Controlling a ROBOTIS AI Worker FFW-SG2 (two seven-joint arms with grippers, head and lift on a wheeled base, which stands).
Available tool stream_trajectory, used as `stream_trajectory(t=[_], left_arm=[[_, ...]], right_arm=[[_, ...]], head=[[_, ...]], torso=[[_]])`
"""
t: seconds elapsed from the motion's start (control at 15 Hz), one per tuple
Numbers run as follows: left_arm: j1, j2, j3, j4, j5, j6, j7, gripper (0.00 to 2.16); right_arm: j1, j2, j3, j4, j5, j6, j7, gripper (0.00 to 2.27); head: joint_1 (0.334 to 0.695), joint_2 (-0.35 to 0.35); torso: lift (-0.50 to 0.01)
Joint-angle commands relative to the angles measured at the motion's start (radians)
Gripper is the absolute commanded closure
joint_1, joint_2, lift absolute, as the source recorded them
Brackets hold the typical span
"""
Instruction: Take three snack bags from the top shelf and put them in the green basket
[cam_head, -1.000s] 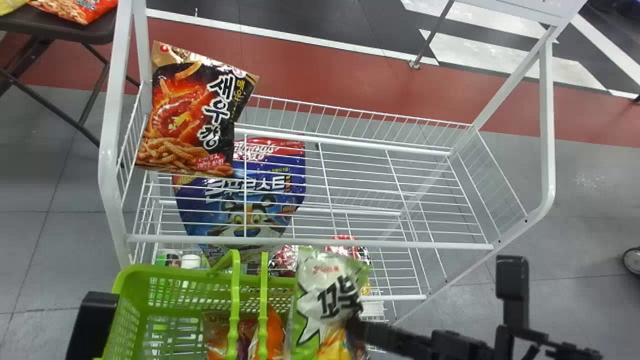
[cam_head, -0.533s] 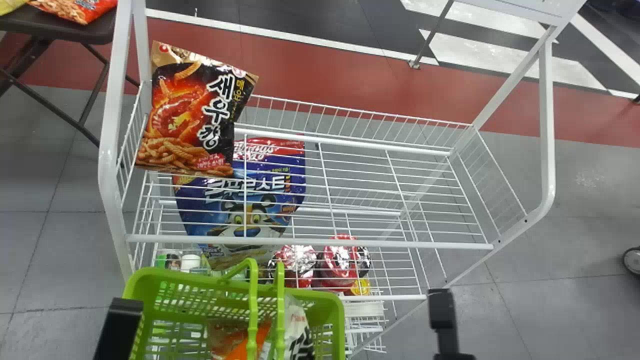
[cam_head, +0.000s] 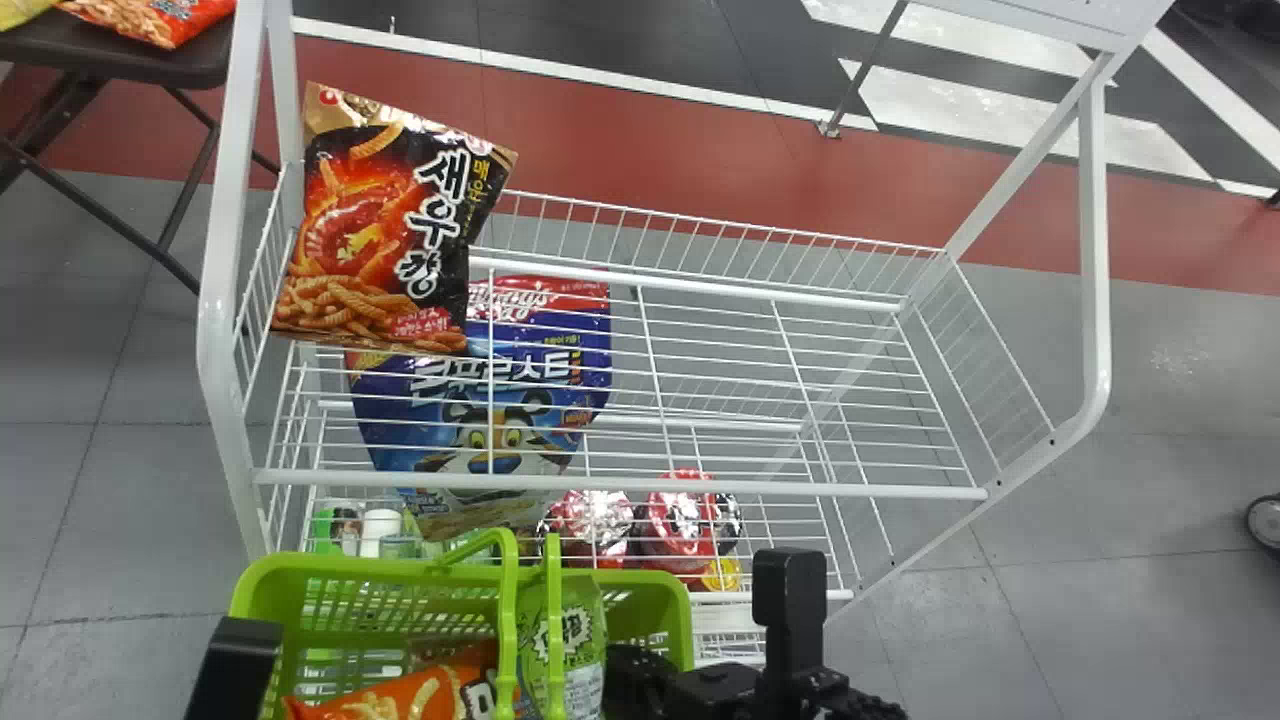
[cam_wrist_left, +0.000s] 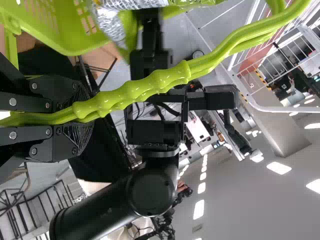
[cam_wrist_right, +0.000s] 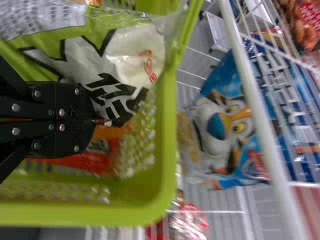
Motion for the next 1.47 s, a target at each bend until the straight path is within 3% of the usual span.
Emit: stream_trajectory(t=[0.0, 0.07, 0.13, 0.27, 0.47, 0.8, 0.93, 1.13, 1.4], left_arm=[[0.008, 0.0, 0.011, -0.001, 0.0, -0.008, -0.001, 1.87], [0.008, 0.0, 0.011, 0.0, 0.0, -0.011, -0.003, 1.87], [0.008, 0.0, 0.012, 0.005, 0.0, -0.024, -0.001, 1.87], [0.006, 0.0, 0.012, 0.011, 0.0, -0.036, -0.001, 1.87], [0.006, 0.0, 0.012, 0.013, 0.0, -0.036, -0.001, 1.87], [0.008, 0.0, 0.019, 0.017, -0.001, -0.036, -0.003, 1.87], [0.008, 0.0, 0.012, 0.02, -0.001, -0.036, -0.001, 1.87], [0.008, 0.0, 0.017, 0.026, -0.001, -0.039, -0.003, 1.87], [0.012, 0.0, 0.042, 0.026, 0.0, -0.039, -0.028, 1.87]], right_arm=[[0.037, -0.006, -0.001, -0.062, 0.006, -0.022, -0.001, 1.65], [0.059, -0.009, -0.003, -0.104, 0.006, -0.01, 0.0, 0.67], [0.082, -0.013, -0.006, -0.145, 0.0, -0.007, 0.022, 0.0], [0.114, -0.015, -0.014, -0.206, -0.014, 0.002, 0.065, 0.0], [0.126, -0.012, -0.027, -0.231, -0.017, -0.053, 0.055, 0.05], [0.183, -0.009, -0.035, -0.17, -0.005, -0.75, 0.052, 0.06], [0.202, -0.009, -0.032, -0.148, 0.009, -0.927, 0.014, 0.06], [0.22, -0.009, 0.013, -0.15, 0.023, -0.927, -0.113, 0.06], [0.226, 0.011, 0.052, -0.107, 0.047, -1.004, -0.141, 0.06]], head=[[0.695, -0.35], [0.695, -0.35], [0.695, -0.35], [0.695, -0.35], [0.695, -0.35], [0.695, -0.35], [0.695, -0.35], [0.695, -0.35], [0.695, -0.35]], torso=[[-0.036], [-0.036], [-0.036], [-0.036], [-0.036], [-0.036], [-0.036], [-0.036], [-0.036]])
